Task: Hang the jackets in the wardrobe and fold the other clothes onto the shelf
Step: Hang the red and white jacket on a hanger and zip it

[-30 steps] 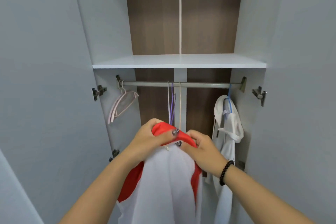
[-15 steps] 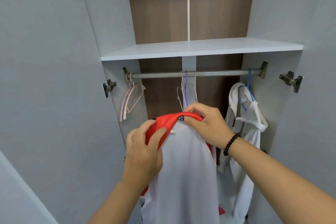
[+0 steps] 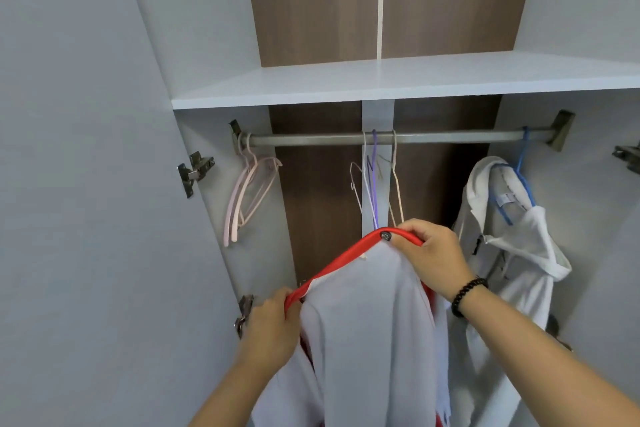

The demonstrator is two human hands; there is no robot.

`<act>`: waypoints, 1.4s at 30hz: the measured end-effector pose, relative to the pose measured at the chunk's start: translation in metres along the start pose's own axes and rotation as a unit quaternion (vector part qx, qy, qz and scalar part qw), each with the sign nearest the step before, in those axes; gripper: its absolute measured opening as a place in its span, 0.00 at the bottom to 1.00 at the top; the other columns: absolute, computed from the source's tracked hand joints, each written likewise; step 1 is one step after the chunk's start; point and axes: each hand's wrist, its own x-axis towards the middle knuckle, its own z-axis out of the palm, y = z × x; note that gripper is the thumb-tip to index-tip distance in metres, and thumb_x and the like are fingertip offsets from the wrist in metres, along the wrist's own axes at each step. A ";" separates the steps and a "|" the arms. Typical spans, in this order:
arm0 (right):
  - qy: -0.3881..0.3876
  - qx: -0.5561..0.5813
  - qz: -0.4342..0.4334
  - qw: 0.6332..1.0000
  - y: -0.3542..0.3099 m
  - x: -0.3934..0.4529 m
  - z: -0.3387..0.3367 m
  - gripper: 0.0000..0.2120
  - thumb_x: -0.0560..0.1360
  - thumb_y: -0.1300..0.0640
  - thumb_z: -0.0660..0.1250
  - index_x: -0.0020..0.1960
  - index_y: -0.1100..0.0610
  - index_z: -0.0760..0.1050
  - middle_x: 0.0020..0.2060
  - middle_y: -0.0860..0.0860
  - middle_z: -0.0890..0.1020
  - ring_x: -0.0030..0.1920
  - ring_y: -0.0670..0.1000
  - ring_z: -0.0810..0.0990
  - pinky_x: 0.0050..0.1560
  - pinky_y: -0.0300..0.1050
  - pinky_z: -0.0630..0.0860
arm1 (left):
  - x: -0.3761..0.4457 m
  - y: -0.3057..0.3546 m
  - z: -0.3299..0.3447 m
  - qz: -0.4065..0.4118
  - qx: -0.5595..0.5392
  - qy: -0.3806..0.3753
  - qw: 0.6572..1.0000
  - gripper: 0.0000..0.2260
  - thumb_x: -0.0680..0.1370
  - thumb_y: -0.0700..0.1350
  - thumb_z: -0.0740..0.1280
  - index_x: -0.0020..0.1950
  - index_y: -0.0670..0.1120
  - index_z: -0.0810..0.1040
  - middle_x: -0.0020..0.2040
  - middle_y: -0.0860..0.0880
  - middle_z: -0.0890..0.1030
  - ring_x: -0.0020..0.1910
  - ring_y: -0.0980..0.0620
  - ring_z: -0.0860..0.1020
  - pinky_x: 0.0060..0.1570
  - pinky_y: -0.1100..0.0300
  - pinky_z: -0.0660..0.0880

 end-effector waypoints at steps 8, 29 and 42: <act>-0.069 -0.047 0.092 0.992 0.063 0.088 0.016 0.04 0.71 0.53 0.73 0.39 0.49 0.79 0.37 0.47 0.81 0.40 0.48 0.79 0.39 0.31 0.72 | 0.094 0.033 -0.009 -0.095 -0.322 0.019 0.942 0.12 0.76 0.45 0.69 0.38 0.37 0.78 0.33 0.49 0.76 0.34 0.54 0.72 0.36 0.61 0.69; -0.018 0.060 0.328 0.943 0.113 0.266 0.056 0.05 0.78 0.62 0.63 0.50 0.64 0.75 0.38 0.57 0.80 0.33 0.52 0.77 0.32 0.45 0.76 | 0.191 0.081 -0.012 -0.069 -0.369 0.089 0.923 0.11 0.77 0.46 0.68 0.37 0.42 0.81 0.28 0.51 0.79 0.25 0.58 0.77 0.26 0.71 0.71; 0.093 -0.080 0.255 0.959 0.101 0.218 0.002 0.12 0.78 0.57 0.62 0.37 0.58 0.76 0.36 0.58 0.80 0.36 0.57 0.77 0.35 0.42 0.68 | 0.179 0.070 -0.011 -0.037 -0.301 0.067 0.950 0.14 0.79 0.45 0.66 0.34 0.43 0.78 0.25 0.53 0.74 0.24 0.61 0.73 0.25 0.73 0.69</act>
